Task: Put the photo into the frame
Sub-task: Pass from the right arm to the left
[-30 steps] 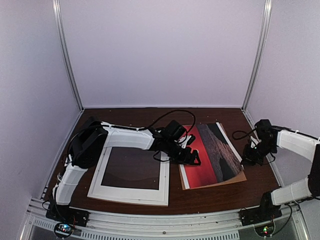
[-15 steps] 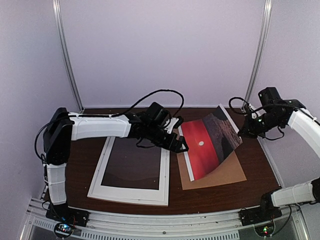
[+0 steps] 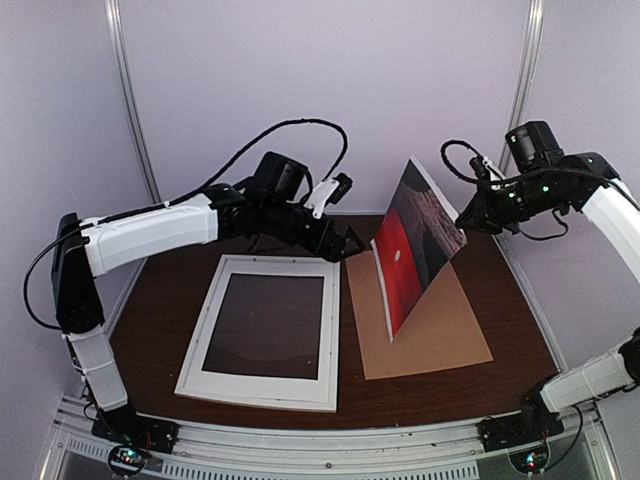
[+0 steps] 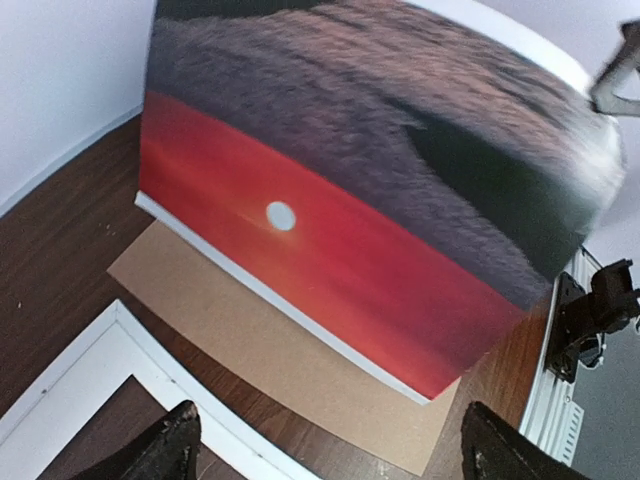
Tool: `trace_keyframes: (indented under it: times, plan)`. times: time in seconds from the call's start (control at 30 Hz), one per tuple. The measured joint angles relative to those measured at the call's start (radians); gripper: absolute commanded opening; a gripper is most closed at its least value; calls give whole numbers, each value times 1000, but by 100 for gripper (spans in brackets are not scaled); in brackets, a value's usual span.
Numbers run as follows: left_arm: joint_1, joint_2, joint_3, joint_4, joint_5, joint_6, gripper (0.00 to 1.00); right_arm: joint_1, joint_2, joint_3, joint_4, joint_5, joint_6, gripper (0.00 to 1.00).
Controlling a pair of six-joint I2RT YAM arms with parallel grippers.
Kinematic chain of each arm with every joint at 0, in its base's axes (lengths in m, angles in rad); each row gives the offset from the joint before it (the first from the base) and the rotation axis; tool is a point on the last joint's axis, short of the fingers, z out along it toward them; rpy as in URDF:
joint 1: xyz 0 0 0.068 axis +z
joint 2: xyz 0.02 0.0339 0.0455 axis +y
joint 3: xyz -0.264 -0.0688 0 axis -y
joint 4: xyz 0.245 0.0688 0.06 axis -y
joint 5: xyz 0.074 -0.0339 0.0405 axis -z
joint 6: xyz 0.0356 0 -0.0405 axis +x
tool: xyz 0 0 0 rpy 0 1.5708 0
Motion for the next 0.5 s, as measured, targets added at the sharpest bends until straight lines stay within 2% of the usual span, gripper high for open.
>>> trace_keyframes:
  times: [0.27, 0.5]
  plan:
    - [-291, -43, -21, 97, -235, 120, 97, 56, 53, 0, 116, -3, 161, 0]
    - [-369, 19, -42, 221, -438, 225, 97, 75, 55, -4, 192, -31, 241, 0]
